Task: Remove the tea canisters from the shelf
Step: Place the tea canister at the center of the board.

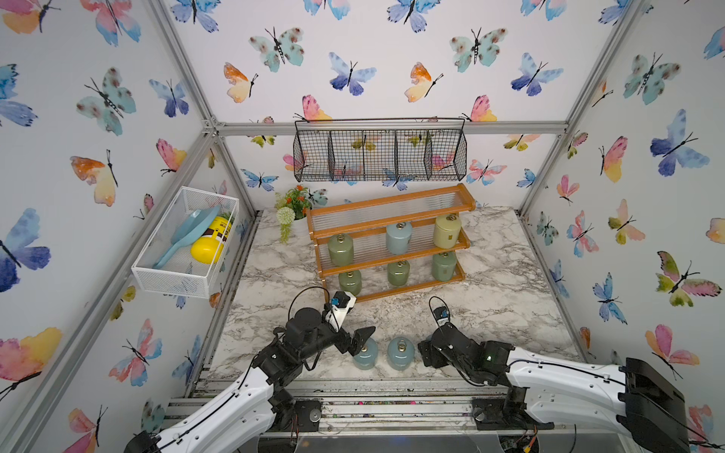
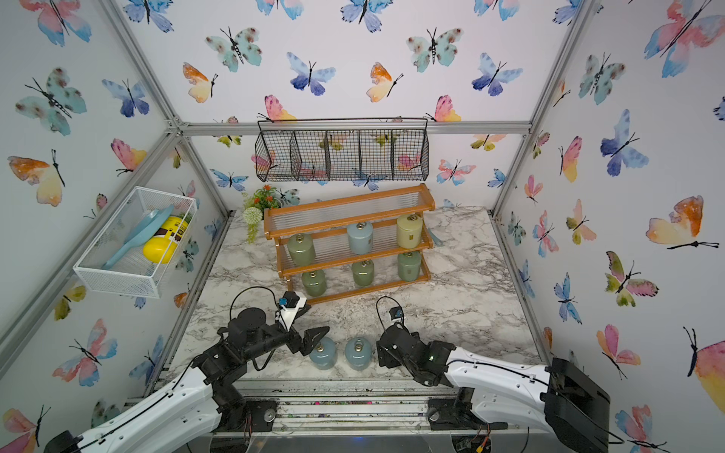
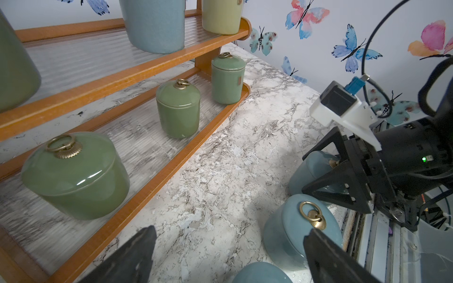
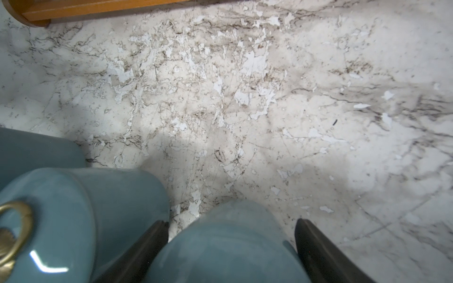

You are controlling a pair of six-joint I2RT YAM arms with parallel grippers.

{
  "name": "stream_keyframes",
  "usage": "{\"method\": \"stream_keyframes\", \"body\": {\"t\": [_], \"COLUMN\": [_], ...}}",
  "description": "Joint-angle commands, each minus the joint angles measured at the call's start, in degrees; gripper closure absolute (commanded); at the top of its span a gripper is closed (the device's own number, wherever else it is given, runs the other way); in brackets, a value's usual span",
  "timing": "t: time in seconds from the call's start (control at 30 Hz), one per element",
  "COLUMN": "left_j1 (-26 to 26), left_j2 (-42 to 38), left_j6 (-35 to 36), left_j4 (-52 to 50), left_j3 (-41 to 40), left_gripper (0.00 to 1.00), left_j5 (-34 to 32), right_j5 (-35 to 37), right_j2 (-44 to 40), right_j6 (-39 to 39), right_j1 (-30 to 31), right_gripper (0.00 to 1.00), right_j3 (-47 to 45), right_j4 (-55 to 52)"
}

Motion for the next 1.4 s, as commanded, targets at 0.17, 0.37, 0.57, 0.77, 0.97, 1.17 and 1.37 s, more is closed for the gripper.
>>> {"method": "stream_keyframes", "body": {"t": [0.17,0.37,0.57,0.77,0.97,1.17,1.37], "left_j1": [0.2,0.2,0.2,0.2,0.2,0.2,0.2], "left_j2": [-0.5,-0.6,-1.2,-1.1,-1.2,0.0,3.5], "left_j6": [-0.1,-0.1,0.0,0.0,0.2,-2.3,-5.2], "left_j4": [0.8,0.5,0.5,0.3,-1.3,-4.5,-3.2], "left_j3": [-0.7,-0.6,-0.6,-0.2,2.3,7.1,10.2], "left_gripper": [0.01,0.02,0.02,0.02,0.02,0.02,0.01], "left_j5": [-0.4,-0.4,-0.5,-0.8,-3.0,-9.5,-20.7], "right_j5": [1.4,1.7,3.3,5.2,4.6,6.8,8.9], "right_j2": [-1.9,-2.0,-4.0,-6.8,-7.6,-7.1,-5.4], "right_j6": [1.7,1.6,1.4,0.7,-1.0,-4.7,-9.9], "right_j1": [0.2,0.2,0.2,0.2,0.2,0.2,-1.3], "right_gripper": [0.09,0.01,0.01,0.01,0.01,0.00,0.00], "right_j3": [-0.3,0.4,2.8,5.4,9.5,13.4,16.5], "right_j4": [-5.1,-5.8,-8.8,-11.6,-11.8,-10.4,-8.2]}}
